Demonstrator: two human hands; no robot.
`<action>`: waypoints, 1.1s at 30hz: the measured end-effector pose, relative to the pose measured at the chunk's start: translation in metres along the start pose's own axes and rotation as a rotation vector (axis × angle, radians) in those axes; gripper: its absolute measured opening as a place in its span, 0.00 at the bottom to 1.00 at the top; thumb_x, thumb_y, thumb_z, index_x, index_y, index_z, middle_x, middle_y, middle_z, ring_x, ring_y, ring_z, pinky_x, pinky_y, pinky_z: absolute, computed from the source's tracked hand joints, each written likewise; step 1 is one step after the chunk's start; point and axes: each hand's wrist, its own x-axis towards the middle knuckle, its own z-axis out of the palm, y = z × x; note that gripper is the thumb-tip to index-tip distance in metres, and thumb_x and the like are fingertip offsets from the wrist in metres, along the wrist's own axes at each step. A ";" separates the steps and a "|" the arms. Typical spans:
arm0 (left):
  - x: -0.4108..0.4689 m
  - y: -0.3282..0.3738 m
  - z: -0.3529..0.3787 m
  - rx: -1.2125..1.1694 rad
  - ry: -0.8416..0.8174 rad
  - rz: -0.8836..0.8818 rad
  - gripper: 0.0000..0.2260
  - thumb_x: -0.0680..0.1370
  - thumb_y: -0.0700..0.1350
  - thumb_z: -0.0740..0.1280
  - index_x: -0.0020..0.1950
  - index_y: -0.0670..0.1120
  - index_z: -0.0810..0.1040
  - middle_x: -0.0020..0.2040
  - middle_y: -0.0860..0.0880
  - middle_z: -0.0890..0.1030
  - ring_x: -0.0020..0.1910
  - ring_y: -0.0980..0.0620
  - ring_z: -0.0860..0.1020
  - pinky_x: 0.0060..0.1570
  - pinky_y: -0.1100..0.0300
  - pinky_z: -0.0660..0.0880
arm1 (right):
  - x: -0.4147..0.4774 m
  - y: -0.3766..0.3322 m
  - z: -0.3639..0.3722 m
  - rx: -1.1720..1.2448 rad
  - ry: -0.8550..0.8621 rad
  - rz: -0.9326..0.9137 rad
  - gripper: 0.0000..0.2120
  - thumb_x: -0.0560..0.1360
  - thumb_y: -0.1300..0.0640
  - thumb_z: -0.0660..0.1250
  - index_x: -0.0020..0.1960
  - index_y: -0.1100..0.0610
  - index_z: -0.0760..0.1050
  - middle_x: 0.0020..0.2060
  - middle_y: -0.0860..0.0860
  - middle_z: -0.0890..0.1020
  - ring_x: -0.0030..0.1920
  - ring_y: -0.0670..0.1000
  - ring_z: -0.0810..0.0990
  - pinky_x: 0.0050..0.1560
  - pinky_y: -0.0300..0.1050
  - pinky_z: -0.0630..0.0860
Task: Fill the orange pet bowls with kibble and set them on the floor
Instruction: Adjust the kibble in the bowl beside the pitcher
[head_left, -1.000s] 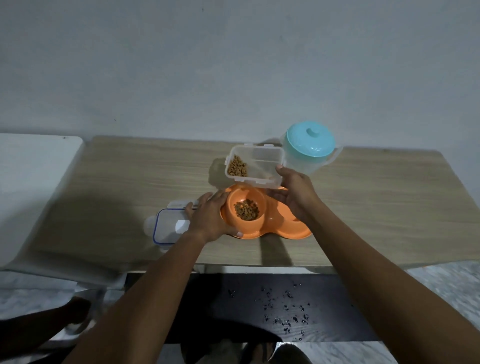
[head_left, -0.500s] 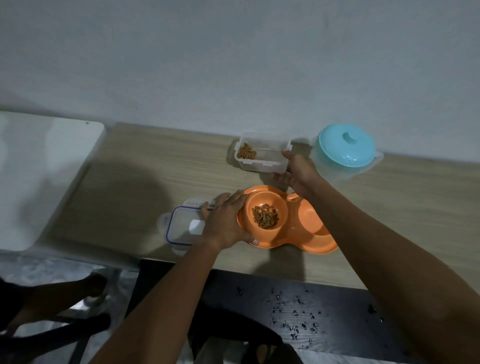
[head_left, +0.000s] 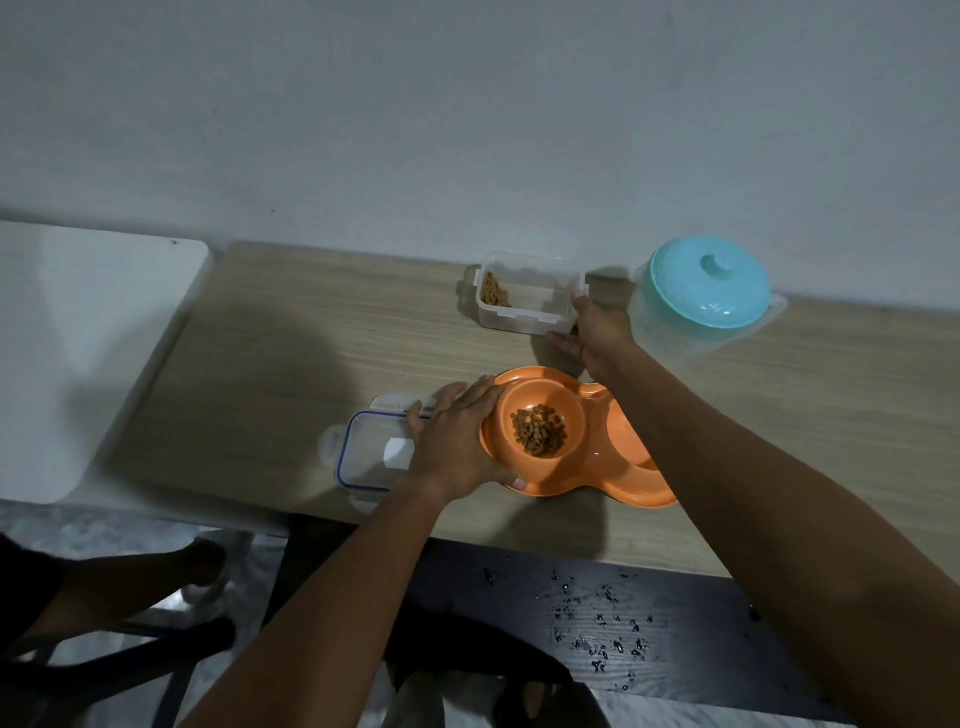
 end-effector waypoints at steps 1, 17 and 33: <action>0.000 0.000 0.000 0.000 -0.003 -0.002 0.57 0.57 0.67 0.78 0.80 0.58 0.52 0.81 0.57 0.55 0.79 0.52 0.49 0.72 0.33 0.45 | -0.002 0.000 -0.001 -0.024 0.001 -0.010 0.07 0.83 0.52 0.65 0.51 0.55 0.75 0.51 0.53 0.79 0.60 0.59 0.81 0.53 0.53 0.85; 0.000 0.052 -0.017 0.032 -0.036 -0.073 0.57 0.55 0.65 0.80 0.79 0.55 0.57 0.77 0.51 0.65 0.75 0.45 0.64 0.71 0.41 0.53 | -0.096 -0.019 -0.114 -0.399 0.527 -0.947 0.11 0.76 0.55 0.67 0.57 0.52 0.83 0.53 0.47 0.83 0.52 0.49 0.83 0.51 0.50 0.80; 0.007 0.094 0.003 0.000 -0.110 -0.204 0.61 0.58 0.58 0.82 0.81 0.55 0.47 0.81 0.46 0.52 0.78 0.42 0.57 0.71 0.38 0.52 | -0.022 -0.067 -0.178 -0.237 0.073 -0.338 0.32 0.69 0.35 0.73 0.49 0.66 0.82 0.37 0.53 0.78 0.37 0.51 0.72 0.42 0.47 0.70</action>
